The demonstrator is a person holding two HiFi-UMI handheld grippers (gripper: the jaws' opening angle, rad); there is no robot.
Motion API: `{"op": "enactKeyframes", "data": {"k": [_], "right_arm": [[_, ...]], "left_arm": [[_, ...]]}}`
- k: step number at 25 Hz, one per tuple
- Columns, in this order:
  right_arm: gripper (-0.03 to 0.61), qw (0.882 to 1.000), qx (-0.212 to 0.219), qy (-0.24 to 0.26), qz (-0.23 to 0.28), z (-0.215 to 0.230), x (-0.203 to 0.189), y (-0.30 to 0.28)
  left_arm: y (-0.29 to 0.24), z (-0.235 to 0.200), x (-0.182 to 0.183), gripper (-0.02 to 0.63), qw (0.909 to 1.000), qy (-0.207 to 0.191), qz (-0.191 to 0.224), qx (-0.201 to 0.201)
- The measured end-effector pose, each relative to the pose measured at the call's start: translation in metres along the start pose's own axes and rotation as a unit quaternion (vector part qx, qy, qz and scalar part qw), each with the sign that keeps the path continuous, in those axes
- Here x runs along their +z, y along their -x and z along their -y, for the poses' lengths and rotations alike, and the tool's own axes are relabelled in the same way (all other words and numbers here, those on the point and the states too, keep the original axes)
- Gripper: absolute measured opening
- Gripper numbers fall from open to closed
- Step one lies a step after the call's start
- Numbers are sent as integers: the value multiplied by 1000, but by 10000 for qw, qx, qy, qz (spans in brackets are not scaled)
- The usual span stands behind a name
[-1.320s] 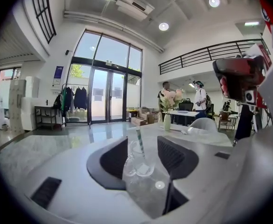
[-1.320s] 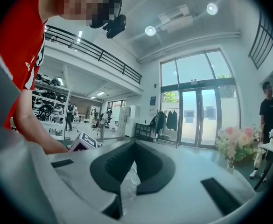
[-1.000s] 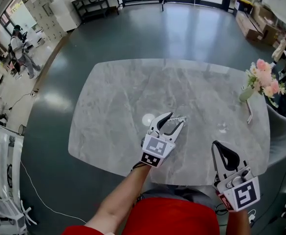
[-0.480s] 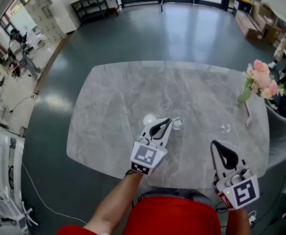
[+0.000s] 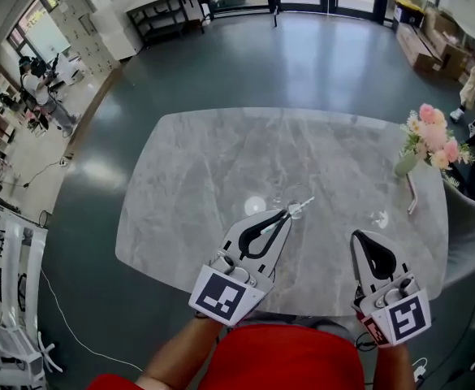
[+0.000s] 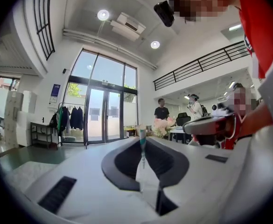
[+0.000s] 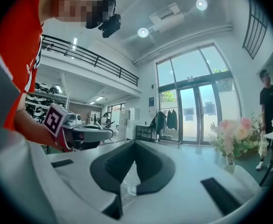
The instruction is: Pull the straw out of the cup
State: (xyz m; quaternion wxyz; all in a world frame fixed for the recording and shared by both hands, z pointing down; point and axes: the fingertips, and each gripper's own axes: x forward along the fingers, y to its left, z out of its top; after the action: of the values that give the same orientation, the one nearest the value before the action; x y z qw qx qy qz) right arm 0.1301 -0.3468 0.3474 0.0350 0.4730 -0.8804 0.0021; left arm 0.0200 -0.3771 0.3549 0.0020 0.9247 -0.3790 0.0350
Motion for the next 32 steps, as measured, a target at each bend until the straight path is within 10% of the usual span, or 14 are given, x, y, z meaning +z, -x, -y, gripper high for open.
{"op": "enactKeyframes", "data": {"k": [12, 32], "right_arm": [[11, 9982, -2, -112, 583, 0, 38, 23], [8, 9982, 51, 20, 595, 6, 46, 24]], "left_arm": [[44, 26, 72, 32, 9974, -397, 606, 1], [43, 37, 69, 33, 9976, -329, 605, -43]]}}
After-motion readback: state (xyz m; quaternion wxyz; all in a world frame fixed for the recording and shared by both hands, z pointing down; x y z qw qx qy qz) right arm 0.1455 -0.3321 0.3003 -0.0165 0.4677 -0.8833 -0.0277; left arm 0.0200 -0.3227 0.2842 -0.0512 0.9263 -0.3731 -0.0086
